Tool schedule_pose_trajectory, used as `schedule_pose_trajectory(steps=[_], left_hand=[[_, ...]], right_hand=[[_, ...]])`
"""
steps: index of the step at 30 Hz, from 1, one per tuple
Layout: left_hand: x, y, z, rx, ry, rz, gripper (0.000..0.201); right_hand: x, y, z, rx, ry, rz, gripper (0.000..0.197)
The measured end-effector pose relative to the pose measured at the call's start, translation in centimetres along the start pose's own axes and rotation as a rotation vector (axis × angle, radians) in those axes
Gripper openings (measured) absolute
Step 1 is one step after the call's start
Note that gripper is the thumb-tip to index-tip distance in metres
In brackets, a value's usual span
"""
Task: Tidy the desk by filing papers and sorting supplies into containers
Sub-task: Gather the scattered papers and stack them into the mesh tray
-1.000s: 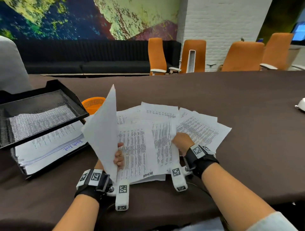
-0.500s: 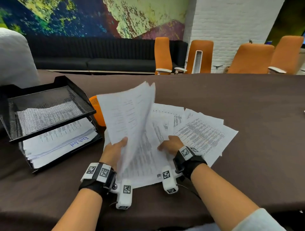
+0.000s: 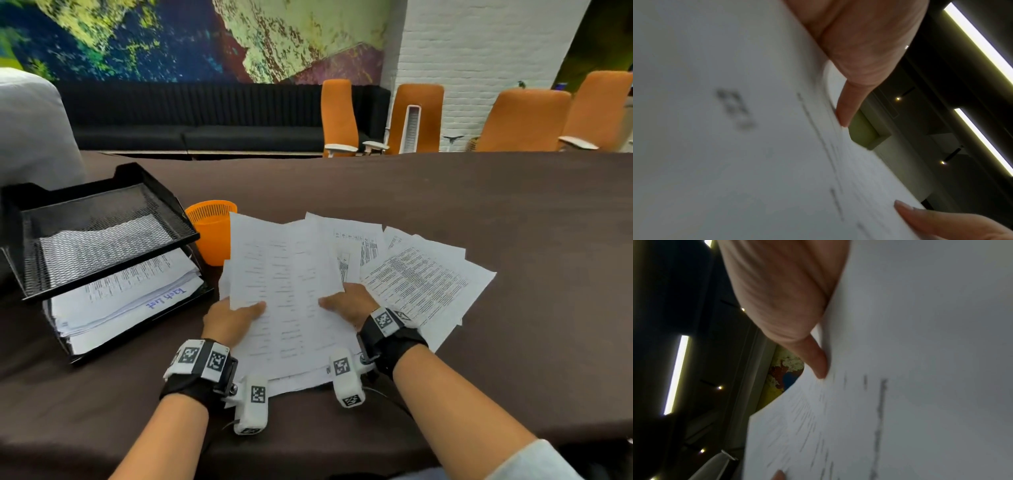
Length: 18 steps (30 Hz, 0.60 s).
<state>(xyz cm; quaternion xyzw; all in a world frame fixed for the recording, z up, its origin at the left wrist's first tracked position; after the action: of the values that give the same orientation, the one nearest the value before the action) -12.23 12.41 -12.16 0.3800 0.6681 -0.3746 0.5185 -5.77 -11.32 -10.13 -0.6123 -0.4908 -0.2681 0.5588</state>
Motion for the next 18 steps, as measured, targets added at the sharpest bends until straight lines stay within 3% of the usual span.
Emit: schedule_pose_trajectory(steps=[3, 5, 7, 8, 11, 14, 18], left_hand=[[-1.1, 0.1, -0.5, -0.029, 0.030, 0.036, 0.067], [-1.8, -0.5, -0.3, -0.028, -0.077, 0.003, 0.071], [-2.2, -1.0, 0.4, 0.097, -0.280, -0.032, 0.059], [-2.5, -1.4, 0.7, 0.174, -0.363, -0.039, 0.046], [-2.8, -1.8, 1.5, 0.247, -0.365, -0.037, 0.031], [-2.6, -1.4, 2.1, 0.212, -0.031, 0.069, 0.023], [-1.4, -1.2, 2.5, 0.188, 0.108, 0.103, 0.021]], right_hand=[[0.9, -1.0, -1.5, 0.037, 0.159, -0.070, 0.021], [1.1, -1.5, -2.3, 0.166, 0.337, -0.097, 0.032], [0.9, -1.8, -3.0, 0.251, 0.434, -0.103, 0.050], [0.8, -2.0, -3.3, 0.240, 0.453, -0.086, 0.050], [0.6, -2.1, -4.5, 0.007, 0.405, -0.024, 0.032], [-0.2, -1.1, -5.3, -0.221, 0.358, 0.080, 0.009], [0.1, 0.2, -4.3, -0.260, 0.245, 0.119, 0.036]])
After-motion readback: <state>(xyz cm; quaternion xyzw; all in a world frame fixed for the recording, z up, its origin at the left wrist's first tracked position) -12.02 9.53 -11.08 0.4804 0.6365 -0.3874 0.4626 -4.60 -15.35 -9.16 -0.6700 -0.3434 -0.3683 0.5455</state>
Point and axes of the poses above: each hand's wrist, its own y-axis towards the middle knuckle, its own z-axis out of the palm, x = y × z, the point moved 5 cm from there along y, towards the middle knuckle, and after that the axes turned 8 degrees about z, right-handed, at the moved point
